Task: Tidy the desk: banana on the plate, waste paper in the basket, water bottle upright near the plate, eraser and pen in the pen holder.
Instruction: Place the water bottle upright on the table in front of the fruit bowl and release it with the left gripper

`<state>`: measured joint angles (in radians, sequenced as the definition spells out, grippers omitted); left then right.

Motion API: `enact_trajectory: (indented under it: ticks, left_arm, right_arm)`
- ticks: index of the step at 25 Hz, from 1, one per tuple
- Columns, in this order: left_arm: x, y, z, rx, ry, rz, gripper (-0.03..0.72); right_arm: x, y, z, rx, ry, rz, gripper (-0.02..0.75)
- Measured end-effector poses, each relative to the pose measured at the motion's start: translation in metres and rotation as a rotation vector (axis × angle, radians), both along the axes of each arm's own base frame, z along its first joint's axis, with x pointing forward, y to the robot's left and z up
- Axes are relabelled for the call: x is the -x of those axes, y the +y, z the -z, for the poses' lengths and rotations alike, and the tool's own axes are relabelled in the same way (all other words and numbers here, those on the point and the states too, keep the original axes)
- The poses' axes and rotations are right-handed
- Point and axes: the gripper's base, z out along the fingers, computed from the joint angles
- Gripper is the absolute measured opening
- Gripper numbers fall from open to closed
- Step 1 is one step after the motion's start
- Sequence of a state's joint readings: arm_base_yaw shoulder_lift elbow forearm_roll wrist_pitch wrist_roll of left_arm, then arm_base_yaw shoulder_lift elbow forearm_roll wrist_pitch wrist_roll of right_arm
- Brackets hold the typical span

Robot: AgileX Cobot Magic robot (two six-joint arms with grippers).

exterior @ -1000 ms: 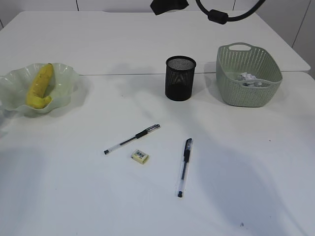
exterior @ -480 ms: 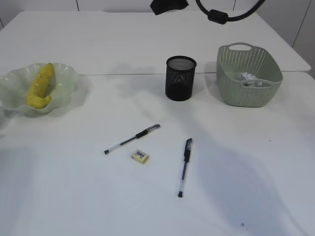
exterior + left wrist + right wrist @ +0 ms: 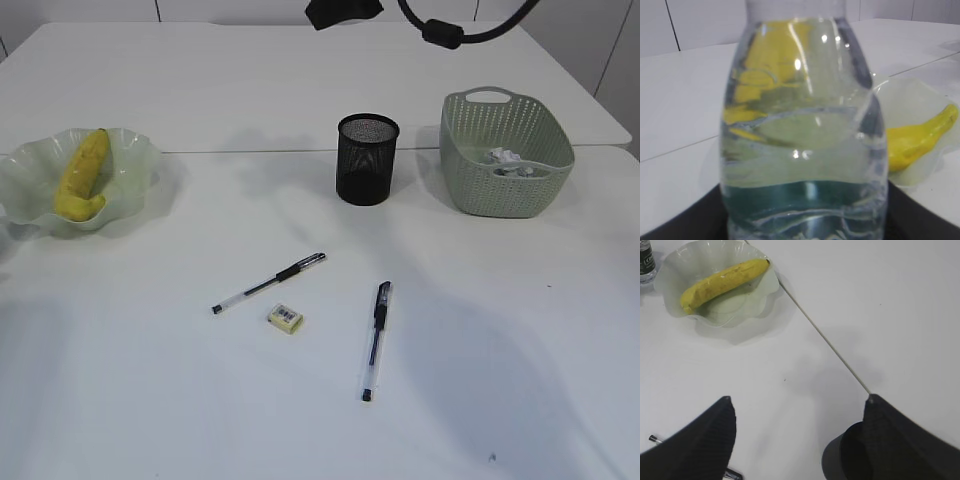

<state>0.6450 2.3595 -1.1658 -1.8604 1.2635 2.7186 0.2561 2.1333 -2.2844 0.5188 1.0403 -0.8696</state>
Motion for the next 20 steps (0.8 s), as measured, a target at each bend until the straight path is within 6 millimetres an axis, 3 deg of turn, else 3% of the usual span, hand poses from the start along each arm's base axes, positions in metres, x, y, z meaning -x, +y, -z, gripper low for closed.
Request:
enact_trajectory:
  ticks: [20]
  left_arm:
    - [-0.0056, 0.0010, -0.0009, -0.010, -0.018, 0.008, 0.388]
  right_arm:
    - [0.0000, 0.0003, -0.0003, -0.006, -0.001, 0.000, 0.589]
